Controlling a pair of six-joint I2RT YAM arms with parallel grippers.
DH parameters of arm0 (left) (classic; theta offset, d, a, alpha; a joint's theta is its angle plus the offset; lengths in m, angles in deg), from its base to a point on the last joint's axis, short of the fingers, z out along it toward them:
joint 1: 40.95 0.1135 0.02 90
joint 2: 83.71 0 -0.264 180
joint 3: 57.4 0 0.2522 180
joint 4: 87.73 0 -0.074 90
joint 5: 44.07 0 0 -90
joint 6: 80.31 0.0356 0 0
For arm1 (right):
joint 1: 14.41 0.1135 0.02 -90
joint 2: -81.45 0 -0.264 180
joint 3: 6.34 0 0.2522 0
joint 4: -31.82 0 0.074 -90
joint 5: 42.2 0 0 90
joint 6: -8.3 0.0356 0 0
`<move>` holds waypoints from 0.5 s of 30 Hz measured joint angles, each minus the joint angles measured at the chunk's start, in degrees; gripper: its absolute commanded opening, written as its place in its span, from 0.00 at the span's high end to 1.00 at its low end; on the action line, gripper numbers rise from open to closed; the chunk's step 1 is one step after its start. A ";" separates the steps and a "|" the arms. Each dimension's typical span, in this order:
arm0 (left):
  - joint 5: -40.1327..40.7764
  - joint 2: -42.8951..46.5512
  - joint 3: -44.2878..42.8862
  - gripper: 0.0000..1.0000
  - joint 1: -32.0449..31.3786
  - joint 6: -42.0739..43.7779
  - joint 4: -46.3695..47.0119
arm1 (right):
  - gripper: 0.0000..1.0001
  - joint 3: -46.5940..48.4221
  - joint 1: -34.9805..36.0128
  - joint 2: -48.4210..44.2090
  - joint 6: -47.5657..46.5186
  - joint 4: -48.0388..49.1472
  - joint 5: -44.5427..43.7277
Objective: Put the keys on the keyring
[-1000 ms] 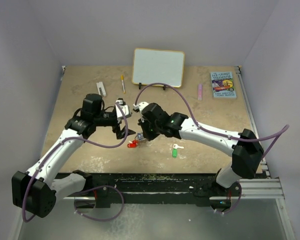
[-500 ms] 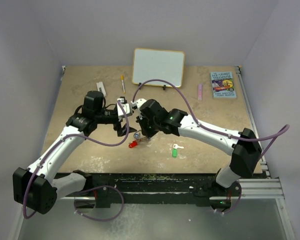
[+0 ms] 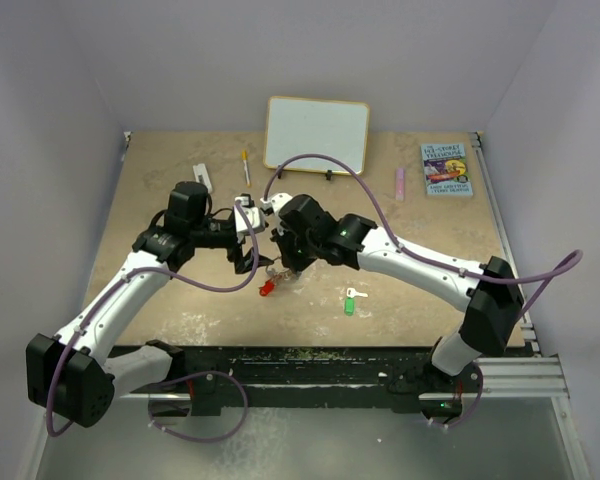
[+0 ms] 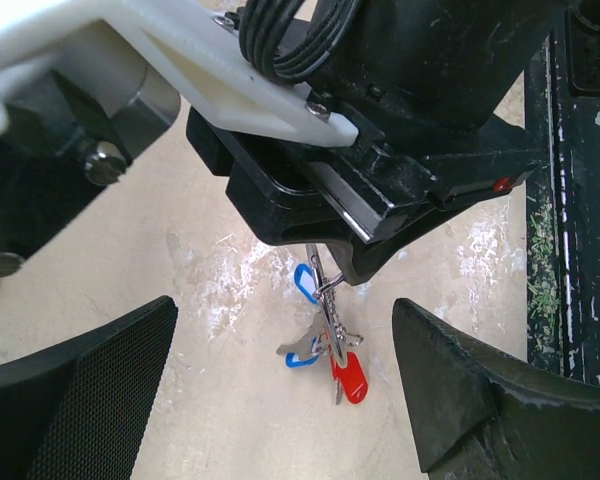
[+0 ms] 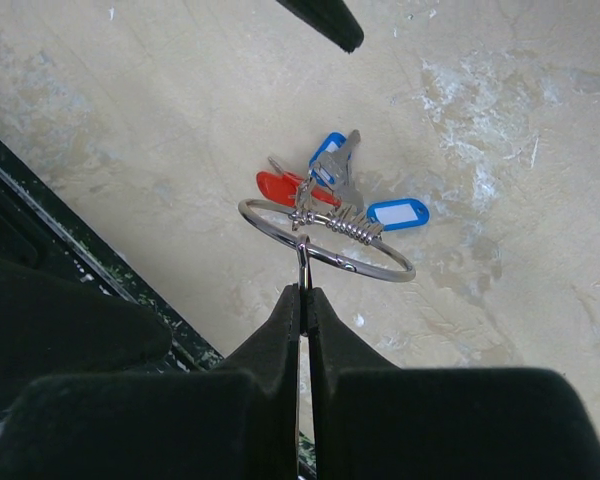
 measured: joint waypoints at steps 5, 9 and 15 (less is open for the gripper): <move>-0.61 -0.02 -0.44 0.08 -0.13 0.07 -0.70 | 1.00 0.98 0.00 0.00 -0.02 -0.46 0.00; -0.96 -0.09 -0.50 0.11 -0.37 0.11 -0.98 | 1.00 1.16 0.00 0.00 -0.02 -0.79 0.00; -1.03 -0.22 -0.50 0.15 -0.39 0.55 -1.07 | 1.00 1.27 0.00 0.00 -0.02 -1.09 0.09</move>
